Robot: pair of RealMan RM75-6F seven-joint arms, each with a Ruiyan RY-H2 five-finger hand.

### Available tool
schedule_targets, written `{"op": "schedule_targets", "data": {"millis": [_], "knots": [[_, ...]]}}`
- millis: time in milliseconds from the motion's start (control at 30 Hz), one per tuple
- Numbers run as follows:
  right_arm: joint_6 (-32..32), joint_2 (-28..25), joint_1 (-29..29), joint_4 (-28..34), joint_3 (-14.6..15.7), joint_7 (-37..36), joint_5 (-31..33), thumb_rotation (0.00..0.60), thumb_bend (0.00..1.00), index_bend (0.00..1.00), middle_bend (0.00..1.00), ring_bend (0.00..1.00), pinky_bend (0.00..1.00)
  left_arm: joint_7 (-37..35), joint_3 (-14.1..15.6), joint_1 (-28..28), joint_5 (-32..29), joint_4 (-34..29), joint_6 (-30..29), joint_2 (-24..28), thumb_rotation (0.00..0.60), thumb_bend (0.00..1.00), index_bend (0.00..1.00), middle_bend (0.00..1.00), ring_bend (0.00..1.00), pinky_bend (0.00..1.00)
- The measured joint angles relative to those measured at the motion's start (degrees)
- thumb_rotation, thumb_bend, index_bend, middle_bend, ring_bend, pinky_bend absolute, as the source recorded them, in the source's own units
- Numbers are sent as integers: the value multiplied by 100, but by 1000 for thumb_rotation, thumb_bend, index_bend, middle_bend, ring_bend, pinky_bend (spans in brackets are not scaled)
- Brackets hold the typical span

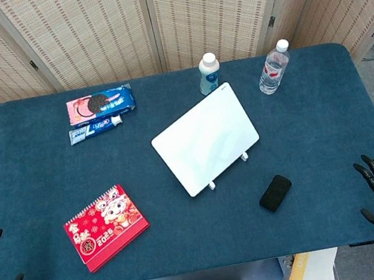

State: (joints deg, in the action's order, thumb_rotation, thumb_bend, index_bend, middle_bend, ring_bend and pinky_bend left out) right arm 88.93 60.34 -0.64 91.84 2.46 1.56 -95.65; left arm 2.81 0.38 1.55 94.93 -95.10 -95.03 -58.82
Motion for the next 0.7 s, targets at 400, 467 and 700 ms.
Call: {"op": "schedule_targets", "data": {"millis": [400,467,700], "knots": [[-106,97,89,-124,53,178,-200,600,268,0,0,72,53,27,-7,2,-37,-7,22,-10,600,240,0,54,55,52],[-220,182,175,-202,61,348,-295,600,268,1,0,70,53,-33,-18,-12,-94,-4,63,10,600,239,0,54,55,52],[-927,309,630,-141,-17,1404,-434,600,268,145,0,56,52,-49,-28,-27,-102,-8,78,15,600,240,0,54,55,52]]}}
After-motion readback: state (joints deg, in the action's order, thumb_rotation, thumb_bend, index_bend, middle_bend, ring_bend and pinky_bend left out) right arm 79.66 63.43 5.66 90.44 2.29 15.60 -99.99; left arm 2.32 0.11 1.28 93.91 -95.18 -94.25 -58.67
